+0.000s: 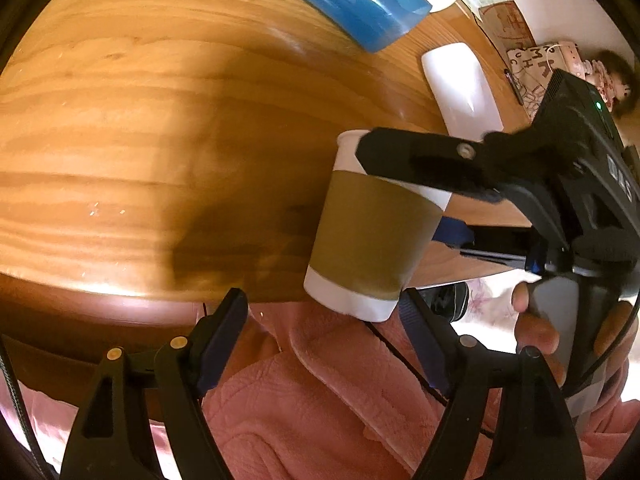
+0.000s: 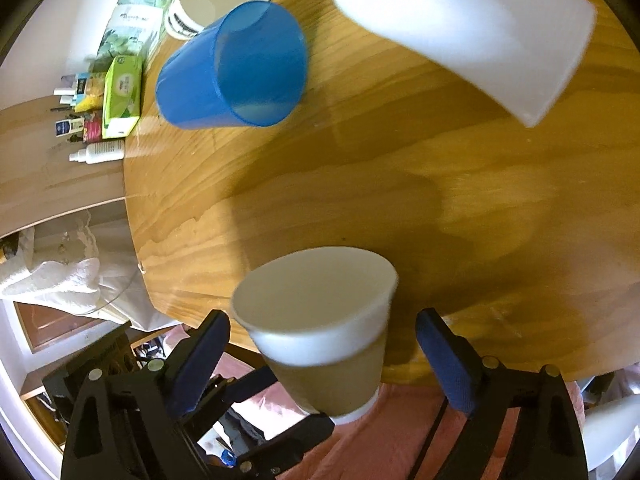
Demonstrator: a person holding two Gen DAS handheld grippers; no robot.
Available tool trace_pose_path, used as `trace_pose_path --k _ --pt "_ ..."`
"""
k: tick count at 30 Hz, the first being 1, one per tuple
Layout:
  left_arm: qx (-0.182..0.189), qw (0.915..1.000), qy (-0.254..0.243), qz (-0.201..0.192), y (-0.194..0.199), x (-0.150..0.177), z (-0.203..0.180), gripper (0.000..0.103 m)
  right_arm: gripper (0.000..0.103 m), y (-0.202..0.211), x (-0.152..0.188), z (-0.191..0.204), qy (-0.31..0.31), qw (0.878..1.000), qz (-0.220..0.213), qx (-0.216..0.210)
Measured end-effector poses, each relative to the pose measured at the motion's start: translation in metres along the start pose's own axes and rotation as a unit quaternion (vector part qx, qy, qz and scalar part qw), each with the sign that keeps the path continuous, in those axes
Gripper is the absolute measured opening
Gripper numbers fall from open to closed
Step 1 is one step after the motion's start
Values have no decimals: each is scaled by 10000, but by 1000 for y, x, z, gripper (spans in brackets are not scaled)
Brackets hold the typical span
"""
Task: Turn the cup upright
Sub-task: 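Grasp the cup with the right tool while the left tool opens and releases it, then rotate the held cup with the right tool until its opening faces up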
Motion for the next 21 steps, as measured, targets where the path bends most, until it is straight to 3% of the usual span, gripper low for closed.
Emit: trace_pose_path --k 7,14,18,21 --pt "28 9999 134 -66 5 19 11 81 72 -10 0 12 169 9998 65 59" --pt "22 9999 141 -95 6 27 11 81 69 -7 5 17 292 9995 -82 -24" --pt "-4 9999 98 -110 -1 17 0 81 68 8 7 19 480 9974 -521 -93" --pt "-33 9999 37 -130 -1 18 -2 81 68 28 10 22 814 9881 -1238 404"
Point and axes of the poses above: each gripper's, at about its wrist camera, not at the fingertips, and y roughly against the way its jaws point, z to its left, x to its underside, the point moved 3 cm from there along -y, roughly the way its jaws point, and after that the axes turned 9 degrees about z, right-handed, at the moved point
